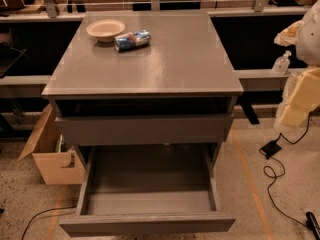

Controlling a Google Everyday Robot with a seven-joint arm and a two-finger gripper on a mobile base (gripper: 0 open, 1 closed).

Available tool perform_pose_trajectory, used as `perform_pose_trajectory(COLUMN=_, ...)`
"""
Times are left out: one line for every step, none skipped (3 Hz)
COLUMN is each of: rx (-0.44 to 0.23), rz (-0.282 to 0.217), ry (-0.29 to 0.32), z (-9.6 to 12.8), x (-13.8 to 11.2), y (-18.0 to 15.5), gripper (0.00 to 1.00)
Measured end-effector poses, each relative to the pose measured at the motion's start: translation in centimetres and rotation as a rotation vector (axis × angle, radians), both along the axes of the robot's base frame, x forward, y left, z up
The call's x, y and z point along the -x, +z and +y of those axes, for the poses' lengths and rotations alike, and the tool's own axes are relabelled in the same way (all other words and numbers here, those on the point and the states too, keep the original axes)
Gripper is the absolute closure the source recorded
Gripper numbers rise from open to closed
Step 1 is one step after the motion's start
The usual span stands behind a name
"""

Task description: Close middle drawer

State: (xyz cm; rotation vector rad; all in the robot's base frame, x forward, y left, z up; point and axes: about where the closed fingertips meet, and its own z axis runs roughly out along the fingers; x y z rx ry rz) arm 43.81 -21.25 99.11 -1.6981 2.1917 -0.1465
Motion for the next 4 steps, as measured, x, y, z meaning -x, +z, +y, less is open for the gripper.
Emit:
perform_pose_trajectory(rx=0.000, rz=0.000, ry=0.000, z=0.0, x=0.0, y=0.0, gripper=0.00)
perform_pose_trajectory(rx=0.033, rz=0.070, ry=-0.026, z=0.4, x=1.1, y=-2.2, gripper=0.00)
perform_pose_trajectory(rx=0.026, rz=0.188, ry=-0.103, z=1.2, x=3.6, y=-7.2, gripper=0.00)
perform_pose_trajectory(rx=0.022, rz=0.374, ry=-0.203, z=2.6, x=7.0, y=-16.2, gripper=0.00)
